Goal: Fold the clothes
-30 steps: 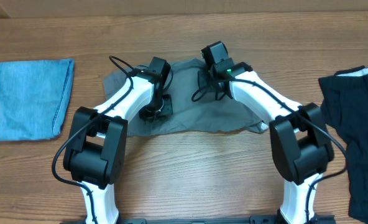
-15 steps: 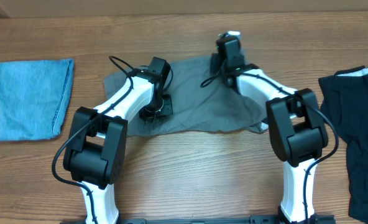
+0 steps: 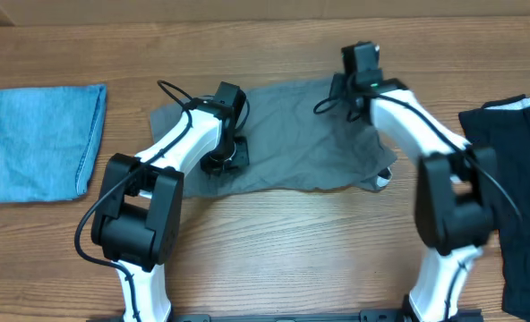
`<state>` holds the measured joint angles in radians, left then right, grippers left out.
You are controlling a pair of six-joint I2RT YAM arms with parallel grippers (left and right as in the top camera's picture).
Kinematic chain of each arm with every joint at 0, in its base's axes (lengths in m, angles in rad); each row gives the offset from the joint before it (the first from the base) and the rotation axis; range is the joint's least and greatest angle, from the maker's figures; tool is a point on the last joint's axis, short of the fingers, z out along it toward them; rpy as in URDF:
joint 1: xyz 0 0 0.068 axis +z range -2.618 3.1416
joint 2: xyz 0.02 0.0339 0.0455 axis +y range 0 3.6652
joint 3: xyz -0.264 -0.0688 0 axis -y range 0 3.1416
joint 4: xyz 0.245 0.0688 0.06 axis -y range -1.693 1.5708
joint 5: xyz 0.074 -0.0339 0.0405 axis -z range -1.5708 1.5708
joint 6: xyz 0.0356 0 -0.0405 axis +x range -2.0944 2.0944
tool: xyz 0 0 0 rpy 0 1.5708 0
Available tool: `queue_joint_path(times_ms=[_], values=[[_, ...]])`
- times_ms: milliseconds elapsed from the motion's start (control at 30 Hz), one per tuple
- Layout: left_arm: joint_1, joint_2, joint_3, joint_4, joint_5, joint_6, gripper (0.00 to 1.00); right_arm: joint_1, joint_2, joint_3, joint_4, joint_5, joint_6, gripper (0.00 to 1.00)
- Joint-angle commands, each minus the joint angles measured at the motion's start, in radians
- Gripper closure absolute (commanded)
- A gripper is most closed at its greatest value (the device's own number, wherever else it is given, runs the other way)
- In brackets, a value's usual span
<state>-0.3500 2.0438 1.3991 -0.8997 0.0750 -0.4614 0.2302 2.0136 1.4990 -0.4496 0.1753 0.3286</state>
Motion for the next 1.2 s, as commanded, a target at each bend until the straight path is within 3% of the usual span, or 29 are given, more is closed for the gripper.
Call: queue_joint_path(times_ms=[0,133,233,267,367,433,467,500,567,633,833,1167], values=[[-0.023,-0.101,0.132,-0.057,0.017,0.020,0.96,0.017,-0.259,0.028,-0.048,-0.054,-0.040,0.96],[-0.024,-0.196,0.224,-0.070,-0.028,0.020,0.89,0.023,-0.345,0.028,-0.159,-0.190,-0.048,0.96],[-0.024,-0.220,0.227,-0.064,-0.051,0.020,0.76,0.023,-0.340,0.022,-0.280,-0.340,-0.048,0.96],[-0.024,-0.219,0.225,-0.068,-0.058,0.021,0.65,0.024,-0.333,0.016,-0.316,-0.373,-0.048,0.96],[-0.024,-0.195,0.200,-0.056,-0.085,0.021,0.50,0.032,-0.301,-0.014,-0.392,-0.422,-0.048,0.89],[-0.024,-0.162,0.182,-0.030,-0.080,0.038,0.39,0.045,-0.278,-0.031,-0.429,-0.447,-0.048,0.90],[-0.024,-0.138,0.180,-0.027,-0.076,0.038,0.39,0.053,-0.269,-0.040,-0.440,-0.469,-0.048,0.94],[-0.024,-0.110,0.180,-0.026,-0.062,0.035,0.42,0.064,-0.259,-0.053,-0.447,-0.499,-0.048,0.96],[-0.024,-0.066,0.180,-0.019,-0.004,0.035,0.77,0.085,-0.250,-0.078,-0.446,-0.556,-0.092,0.96],[-0.024,-0.032,0.180,-0.018,0.094,0.035,0.96,0.112,-0.241,-0.100,-0.448,-0.599,-0.140,0.96],[-0.037,0.011,0.179,-0.024,0.290,0.035,0.96,0.181,-0.231,-0.173,-0.428,-0.600,-0.139,0.96],[-0.114,0.011,0.176,0.012,0.264,0.034,0.96,0.194,-0.225,-0.335,-0.189,-0.600,-0.070,0.96]])
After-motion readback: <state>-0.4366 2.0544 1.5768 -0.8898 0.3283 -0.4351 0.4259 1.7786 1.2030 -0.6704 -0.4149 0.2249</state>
